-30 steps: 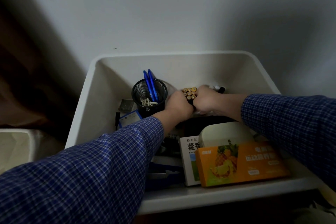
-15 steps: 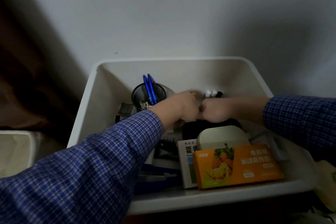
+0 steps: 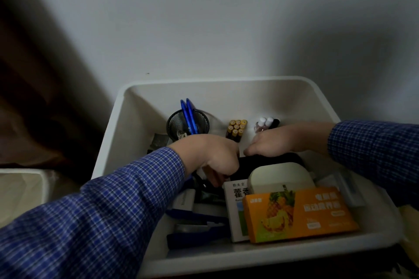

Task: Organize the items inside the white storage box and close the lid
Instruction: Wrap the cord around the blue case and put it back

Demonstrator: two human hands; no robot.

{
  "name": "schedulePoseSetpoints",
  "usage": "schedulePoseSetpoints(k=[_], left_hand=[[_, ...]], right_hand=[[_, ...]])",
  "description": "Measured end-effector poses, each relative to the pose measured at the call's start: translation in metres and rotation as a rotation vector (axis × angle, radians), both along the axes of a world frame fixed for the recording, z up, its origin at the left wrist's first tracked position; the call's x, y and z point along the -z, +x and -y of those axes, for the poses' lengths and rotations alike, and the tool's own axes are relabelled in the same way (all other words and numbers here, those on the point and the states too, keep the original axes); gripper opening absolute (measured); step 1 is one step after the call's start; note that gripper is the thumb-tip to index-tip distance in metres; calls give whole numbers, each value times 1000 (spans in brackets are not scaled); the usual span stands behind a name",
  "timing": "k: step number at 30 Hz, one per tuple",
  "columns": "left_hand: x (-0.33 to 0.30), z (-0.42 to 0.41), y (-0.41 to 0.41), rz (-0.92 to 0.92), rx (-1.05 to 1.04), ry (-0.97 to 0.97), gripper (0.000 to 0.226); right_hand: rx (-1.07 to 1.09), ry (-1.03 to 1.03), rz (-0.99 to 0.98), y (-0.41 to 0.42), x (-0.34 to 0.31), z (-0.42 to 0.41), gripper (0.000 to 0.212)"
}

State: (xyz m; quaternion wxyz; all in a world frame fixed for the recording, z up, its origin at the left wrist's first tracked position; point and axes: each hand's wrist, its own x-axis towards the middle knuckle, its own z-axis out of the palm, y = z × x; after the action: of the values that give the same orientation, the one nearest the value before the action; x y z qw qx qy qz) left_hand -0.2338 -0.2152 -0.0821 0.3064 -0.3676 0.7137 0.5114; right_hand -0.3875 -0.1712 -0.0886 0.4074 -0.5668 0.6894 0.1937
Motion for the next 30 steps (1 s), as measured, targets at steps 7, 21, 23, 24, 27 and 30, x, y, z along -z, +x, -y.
schedulePoseSetpoints(k=[7,21,23,24,27,30], left_hand=[[1,-3,-1,-57,-92,80,32],[-79,6,83,-74,229,-368,25],[-93,6,124,-137,269,-417,19],[-95,4,142,-166,255,-429,15],[-84,-8,180,-324,85,-524,9],[-70,-20,195,-574,-29,-709,17]], right_hand=[[-48,-68,27,-1,-13,-12,38],[-113,-282,142,24,-47,-18,36],[-132,-315,193,37,-56,-16,24],[-144,-312,215,46,-58,-14,22],[-137,-288,246,81,-46,-9,18],[12,-279,207,121,-17,0,36]])
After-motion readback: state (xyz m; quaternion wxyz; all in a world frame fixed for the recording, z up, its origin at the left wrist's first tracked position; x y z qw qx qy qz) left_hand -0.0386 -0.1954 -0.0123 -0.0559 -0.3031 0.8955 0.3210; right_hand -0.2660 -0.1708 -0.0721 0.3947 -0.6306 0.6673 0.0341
